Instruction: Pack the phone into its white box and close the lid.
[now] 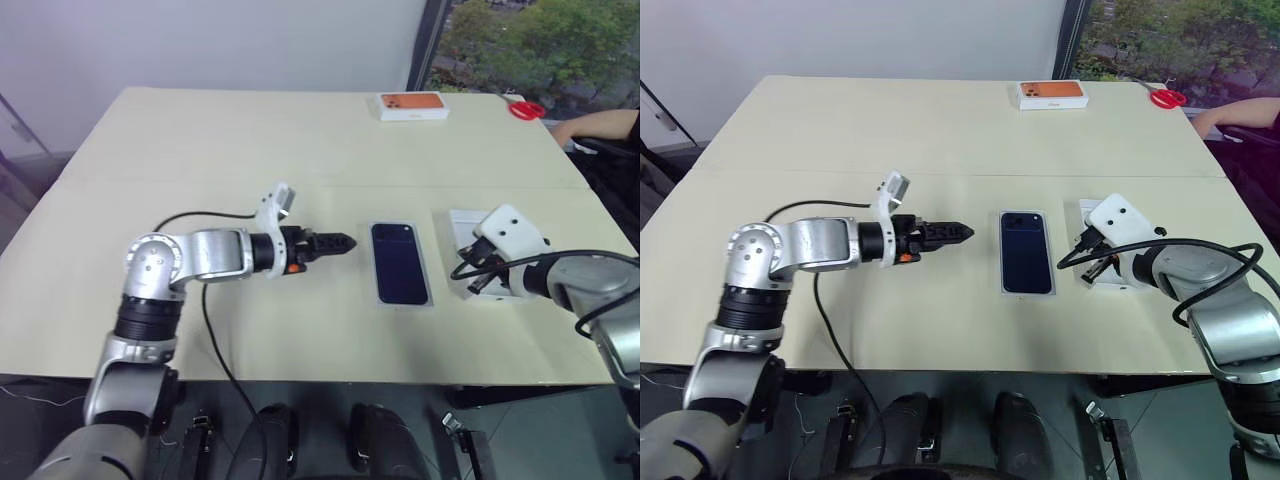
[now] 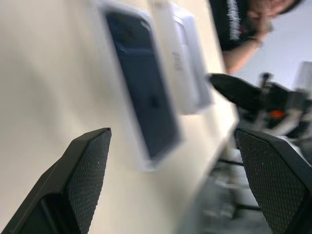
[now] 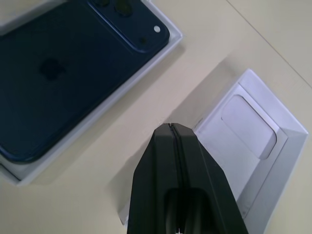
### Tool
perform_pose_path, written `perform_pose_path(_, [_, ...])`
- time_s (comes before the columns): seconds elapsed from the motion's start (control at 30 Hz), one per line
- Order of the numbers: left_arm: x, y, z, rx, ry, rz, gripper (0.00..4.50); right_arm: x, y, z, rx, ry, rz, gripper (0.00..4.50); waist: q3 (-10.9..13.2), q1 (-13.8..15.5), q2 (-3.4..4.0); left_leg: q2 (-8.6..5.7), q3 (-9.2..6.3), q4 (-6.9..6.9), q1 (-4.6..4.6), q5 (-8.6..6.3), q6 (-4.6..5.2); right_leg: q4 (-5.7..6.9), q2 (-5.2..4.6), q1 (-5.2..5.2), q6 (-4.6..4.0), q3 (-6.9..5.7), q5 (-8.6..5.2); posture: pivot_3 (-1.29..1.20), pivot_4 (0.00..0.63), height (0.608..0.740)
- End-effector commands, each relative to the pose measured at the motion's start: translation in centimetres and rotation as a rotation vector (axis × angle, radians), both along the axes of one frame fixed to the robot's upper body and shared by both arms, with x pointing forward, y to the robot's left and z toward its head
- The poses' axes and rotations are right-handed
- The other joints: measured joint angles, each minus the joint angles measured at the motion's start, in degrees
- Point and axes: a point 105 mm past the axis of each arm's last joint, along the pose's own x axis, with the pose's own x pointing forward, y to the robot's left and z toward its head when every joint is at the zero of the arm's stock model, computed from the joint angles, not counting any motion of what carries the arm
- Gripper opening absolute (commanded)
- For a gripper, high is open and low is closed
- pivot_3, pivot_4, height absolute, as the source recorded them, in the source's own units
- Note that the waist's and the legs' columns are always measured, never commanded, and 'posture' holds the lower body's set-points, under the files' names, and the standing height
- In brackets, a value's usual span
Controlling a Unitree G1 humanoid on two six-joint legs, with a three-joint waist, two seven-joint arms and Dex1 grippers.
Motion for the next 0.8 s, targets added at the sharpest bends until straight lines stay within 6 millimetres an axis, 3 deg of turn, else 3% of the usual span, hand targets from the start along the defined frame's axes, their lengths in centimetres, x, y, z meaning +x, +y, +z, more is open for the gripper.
perform_pose_path(0.03, [0.9, 2.5, 0.7, 0.211, -0.278, 0.017, 4.26, 0.2, 0.8, 0.9, 0.019, -0.043, 0.026, 0.00, -0.01, -0.01, 0.06, 0.00, 0.04, -0.02, 0.03, 0.00, 0.00, 0.00, 0.02, 0.01, -0.01, 0.01, -0.01, 0.00, 0.150, 0.740])
perform_pose_path(0.17, [0.8, 3.6, 0.3, 0.318, -0.479, -0.057, 4.26, 0.3, 1.1, 0.7, 0.017, -0.043, 0.033, 0.00, 0.00, 0.10, 0.08, 0.01, 0.08, -0.04, 0.01, -0.04, 0.06, -0.07, -0.01, 0.01, -0.03, 0.02, -0.02, 0.00, 0.150, 0.740])
perform_pose_path(0.27, [0.5, 3.9, -0.7, 0.364, -0.537, -0.128, 3.45, 0.3, 1.3, 0.6, 0.017, -0.039, 0.048, 0.00, 0.02, 0.12, 0.10, 0.02, 0.13, -0.05, -0.02, -0.15, 0.23, -0.15, -0.06, -0.01, -0.03, 0.03, -0.02, 0.00, 0.150, 0.740])
perform_pose_path(0.43, [0.2, 2.9, -2.4, 0.447, -0.612, -0.245, 1.10, -0.1, 1.6, 0.3, 0.025, -0.017, 0.059, 0.00, 0.04, 0.04, 0.10, 0.06, 0.11, -0.03, -0.04, -0.23, 0.39, -0.18, -0.17, -0.01, -0.03, 0.04, -0.02, 0.00, 0.150, 0.740])
perform_pose_path(0.5, [-0.2, 1.3, -2.9, 0.422, -0.622, -0.314, 0.11, -0.4, 1.9, -0.2, 0.016, -0.001, 0.070, 0.00, 0.04, 0.11, 0.11, 0.09, 0.10, -0.03, -0.04, -0.24, 0.40, -0.19, -0.17, -0.01, -0.03, 0.05, -0.01, 0.00, 0.150, 0.740])
perform_pose_path(0.7, [-0.6, -1.7, -4.8, 0.474, -0.659, -0.456, 0.04, -0.1, 2.1, -1.1, -0.035, 0.007, 0.055, 0.00, 0.05, 0.05, 0.10, 0.09, 0.10, -0.01, -0.06, -0.25, 0.43, -0.17, -0.06, -0.01, -0.02, 0.03, -0.01, 0.00, 0.150, 0.740])
perform_pose_path(0.8, [-0.3, -3.9, -5.4, 0.471, -0.642, -0.492, 0.04, -0.3, 2.6, -2.7, -0.085, 0.045, 0.075, 0.00, 0.05, 0.05, 0.10, 0.10, 0.10, 0.00, -0.05, -0.25, 0.44, -0.14, -0.03, -0.02, 0.00, 0.00, -0.01, 0.00, 0.150, 0.740])
